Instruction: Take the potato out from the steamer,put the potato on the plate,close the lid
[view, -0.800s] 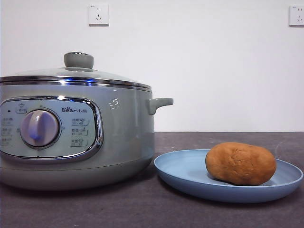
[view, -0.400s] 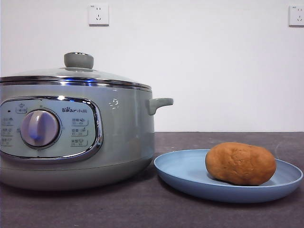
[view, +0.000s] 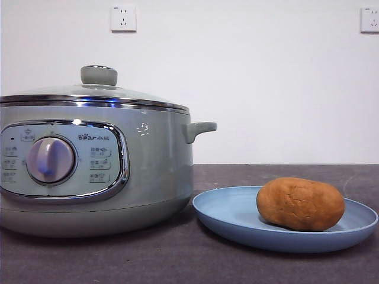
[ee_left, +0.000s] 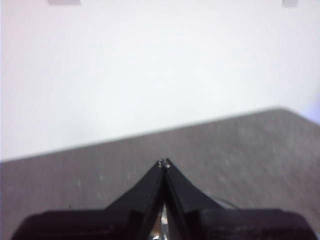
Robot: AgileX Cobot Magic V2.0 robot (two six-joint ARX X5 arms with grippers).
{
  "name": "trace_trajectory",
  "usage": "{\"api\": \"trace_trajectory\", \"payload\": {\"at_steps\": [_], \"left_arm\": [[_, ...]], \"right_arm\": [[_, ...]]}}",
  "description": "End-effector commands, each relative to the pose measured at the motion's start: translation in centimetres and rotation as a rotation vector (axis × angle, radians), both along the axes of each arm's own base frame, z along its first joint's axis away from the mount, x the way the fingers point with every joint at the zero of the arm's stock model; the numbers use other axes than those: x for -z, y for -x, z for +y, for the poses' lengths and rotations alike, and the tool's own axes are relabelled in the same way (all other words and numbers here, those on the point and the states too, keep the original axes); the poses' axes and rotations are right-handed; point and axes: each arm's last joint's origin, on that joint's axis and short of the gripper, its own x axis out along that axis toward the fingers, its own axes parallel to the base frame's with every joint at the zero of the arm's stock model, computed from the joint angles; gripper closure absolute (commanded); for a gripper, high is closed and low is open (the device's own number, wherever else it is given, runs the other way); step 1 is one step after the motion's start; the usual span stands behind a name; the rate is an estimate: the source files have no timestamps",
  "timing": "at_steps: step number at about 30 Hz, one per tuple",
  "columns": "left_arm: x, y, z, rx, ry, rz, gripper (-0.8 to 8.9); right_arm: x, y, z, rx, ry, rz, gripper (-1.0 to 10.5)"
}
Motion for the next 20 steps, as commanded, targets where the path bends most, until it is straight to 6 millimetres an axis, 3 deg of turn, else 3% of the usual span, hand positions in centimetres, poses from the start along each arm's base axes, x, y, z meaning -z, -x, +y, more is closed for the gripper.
{"api": "trace_trajectory", "payload": {"at_steps": [1, 11, 15, 20], "left_arm": [[4.0, -0.4, 0.3, -0.033, 0.027, -0.034, 8.17], [17.2, 0.1, 1.6, -0.152, 0.114, -0.108, 8.17], [20.8, 0.1, 1.8, -0.167, 0.127, -0.11, 8.17], [23.4, -0.5, 1.7, -0.168, 0.116, -0.029, 8.17]], "right_arm": [[-0.2, 0.1, 0.0, 0.0, -0.001, -0.014, 9.5], [-0.2, 0.1, 0.0, 0.0, -0.001, -0.014, 9.5], [-0.2, 0.1, 0.0, 0.0, -0.001, -0.014, 9.5], [-0.2, 0.1, 0.0, 0.0, 0.0, -0.013, 9.5]]}}
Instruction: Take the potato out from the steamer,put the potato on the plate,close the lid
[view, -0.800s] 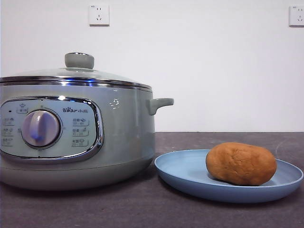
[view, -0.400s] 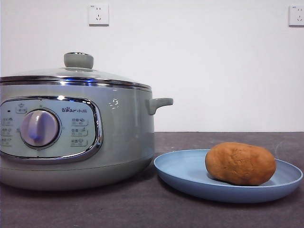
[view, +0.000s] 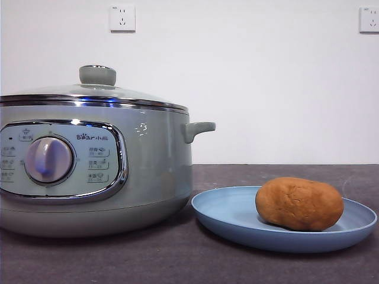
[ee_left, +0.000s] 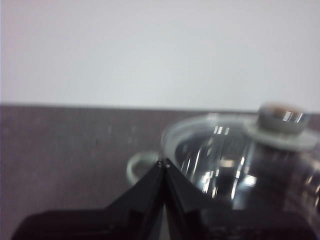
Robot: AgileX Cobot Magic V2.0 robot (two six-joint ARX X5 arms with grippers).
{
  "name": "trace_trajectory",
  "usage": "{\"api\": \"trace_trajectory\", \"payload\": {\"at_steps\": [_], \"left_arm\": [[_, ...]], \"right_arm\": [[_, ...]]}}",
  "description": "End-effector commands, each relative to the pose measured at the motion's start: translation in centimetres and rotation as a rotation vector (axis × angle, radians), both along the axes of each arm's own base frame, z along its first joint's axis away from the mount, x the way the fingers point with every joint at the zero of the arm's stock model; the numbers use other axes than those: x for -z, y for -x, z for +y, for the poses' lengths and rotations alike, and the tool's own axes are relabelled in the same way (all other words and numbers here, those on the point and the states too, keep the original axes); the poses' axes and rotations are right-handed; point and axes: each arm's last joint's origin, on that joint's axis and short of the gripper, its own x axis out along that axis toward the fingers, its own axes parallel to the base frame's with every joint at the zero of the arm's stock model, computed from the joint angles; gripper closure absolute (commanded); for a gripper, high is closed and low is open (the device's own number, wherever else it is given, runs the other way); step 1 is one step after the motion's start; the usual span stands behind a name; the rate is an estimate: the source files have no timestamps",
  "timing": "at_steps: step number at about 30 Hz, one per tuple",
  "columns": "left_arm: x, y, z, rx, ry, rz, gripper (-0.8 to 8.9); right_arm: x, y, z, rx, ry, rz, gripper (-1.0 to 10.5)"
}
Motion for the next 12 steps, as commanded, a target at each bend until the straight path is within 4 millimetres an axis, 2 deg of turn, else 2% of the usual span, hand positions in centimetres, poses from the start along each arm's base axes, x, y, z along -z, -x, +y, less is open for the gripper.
{"api": "trace_trajectory", "payload": {"at_steps": [1, 6, 12], "left_arm": [[0.9, -0.1, 0.0, -0.002, 0.004, 0.043, 8.17], [2.8, 0.0, 0.1, -0.01, -0.006, 0.21, 8.16], [2.8, 0.0, 0.0, -0.007, -0.006, 0.201, 8.17]], "right_arm": [[-0.2, 0.1, 0.0, 0.0, 0.0, -0.012, 9.5], [-0.1, 0.1, -0.1, 0.001, 0.004, -0.005, 9.5], [-0.1, 0.1, -0.1, 0.0, 0.008, 0.003, 9.5]]}}
